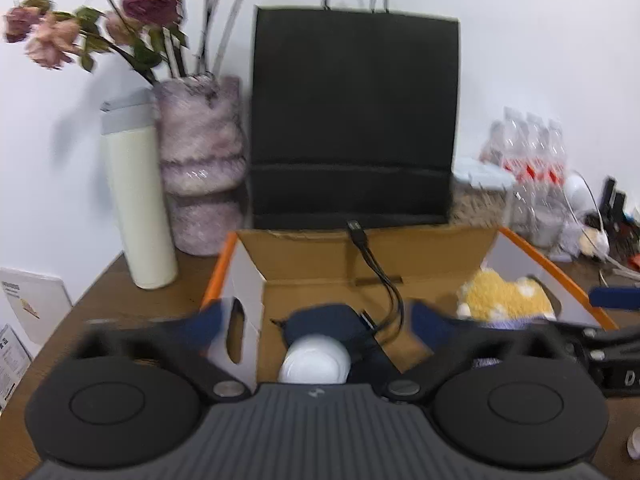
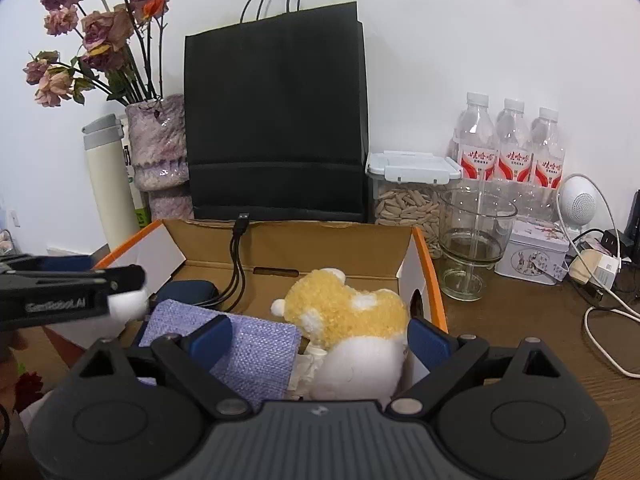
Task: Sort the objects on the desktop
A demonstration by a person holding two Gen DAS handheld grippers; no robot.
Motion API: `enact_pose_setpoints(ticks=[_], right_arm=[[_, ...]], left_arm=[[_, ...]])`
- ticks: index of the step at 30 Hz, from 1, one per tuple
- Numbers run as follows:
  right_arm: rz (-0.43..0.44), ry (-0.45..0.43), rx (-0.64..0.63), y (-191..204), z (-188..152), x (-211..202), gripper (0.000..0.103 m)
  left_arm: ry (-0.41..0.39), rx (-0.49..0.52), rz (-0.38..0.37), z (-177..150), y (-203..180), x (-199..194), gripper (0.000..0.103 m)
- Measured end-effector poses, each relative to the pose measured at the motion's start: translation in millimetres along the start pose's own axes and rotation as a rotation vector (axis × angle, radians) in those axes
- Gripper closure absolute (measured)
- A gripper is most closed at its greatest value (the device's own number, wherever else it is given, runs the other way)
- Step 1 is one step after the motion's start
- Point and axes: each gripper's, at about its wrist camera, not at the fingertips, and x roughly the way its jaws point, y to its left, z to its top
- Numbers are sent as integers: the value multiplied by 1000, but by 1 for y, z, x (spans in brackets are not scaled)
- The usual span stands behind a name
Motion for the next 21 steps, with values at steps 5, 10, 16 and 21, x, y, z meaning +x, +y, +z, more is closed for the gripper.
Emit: enact_pose_setpoints(ticks=[5, 10, 16, 21], right_arm=[[11, -27, 28, -3, 0, -7, 8], [-7, -56, 36, -9, -2, -20, 8], [-60, -67, 56, -27, -13, -45, 8], [-102, -30, 69, -43, -33, -62, 8]], left_arm=[[-42, -45, 18, 1, 7, -8, 0], [-66, -77, 52, -2, 21, -26, 0], [-79, -113, 90, -16, 48, -57, 0], [-61, -126, 143, -33, 70, -78, 0]])
